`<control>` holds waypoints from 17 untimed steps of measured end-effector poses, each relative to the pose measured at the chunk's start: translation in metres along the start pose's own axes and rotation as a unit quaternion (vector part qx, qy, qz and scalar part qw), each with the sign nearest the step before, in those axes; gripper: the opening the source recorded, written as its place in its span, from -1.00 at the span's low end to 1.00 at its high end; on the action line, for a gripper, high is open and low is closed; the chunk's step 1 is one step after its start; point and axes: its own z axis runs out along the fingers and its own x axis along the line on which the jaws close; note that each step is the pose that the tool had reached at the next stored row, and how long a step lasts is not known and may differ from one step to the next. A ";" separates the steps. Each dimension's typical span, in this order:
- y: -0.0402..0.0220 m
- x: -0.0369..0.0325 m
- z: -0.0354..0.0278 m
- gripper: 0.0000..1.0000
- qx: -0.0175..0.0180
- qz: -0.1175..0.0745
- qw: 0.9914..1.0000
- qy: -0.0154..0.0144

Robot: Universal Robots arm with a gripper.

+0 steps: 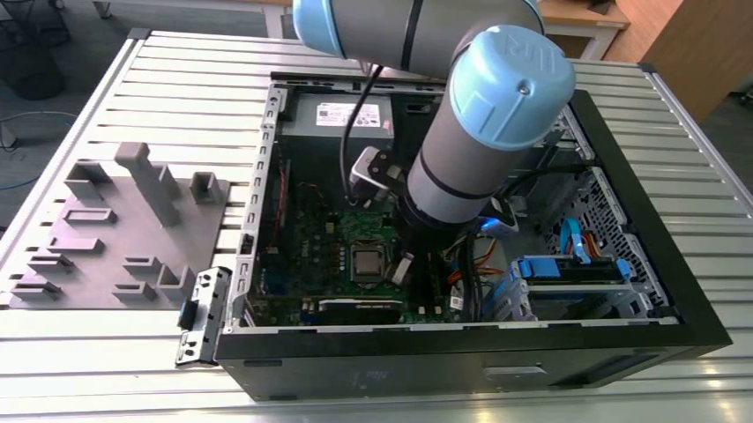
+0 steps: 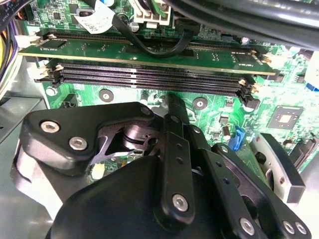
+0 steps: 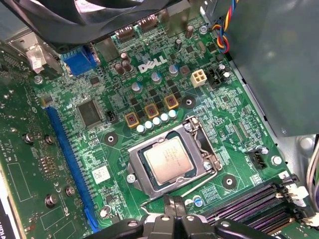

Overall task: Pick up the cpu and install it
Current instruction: 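Install the first cpu locking lever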

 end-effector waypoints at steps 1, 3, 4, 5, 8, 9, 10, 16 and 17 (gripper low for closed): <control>0.0000 0.0003 0.0000 -0.79 0.000 -0.001 1.000 0.000; -0.0003 0.0012 0.0000 -0.79 0.000 -0.003 1.000 0.000; -0.0005 0.0018 0.0000 -0.79 0.000 -0.004 1.000 0.000; -0.0006 0.0024 -0.0001 -0.79 0.000 -0.005 1.000 0.001; -0.0009 0.0042 -0.0001 -0.79 0.000 -0.009 1.000 0.001; -0.0009 0.0048 -0.0002 -0.79 0.000 -0.010 1.000 0.001; -0.0007 0.0051 -0.0002 -0.79 0.000 -0.011 1.000 0.001; 0.0001 0.0054 -0.0015 -0.79 0.000 -0.016 1.000 0.002; 0.0003 0.0054 -0.0024 -0.79 0.000 -0.017 1.000 0.002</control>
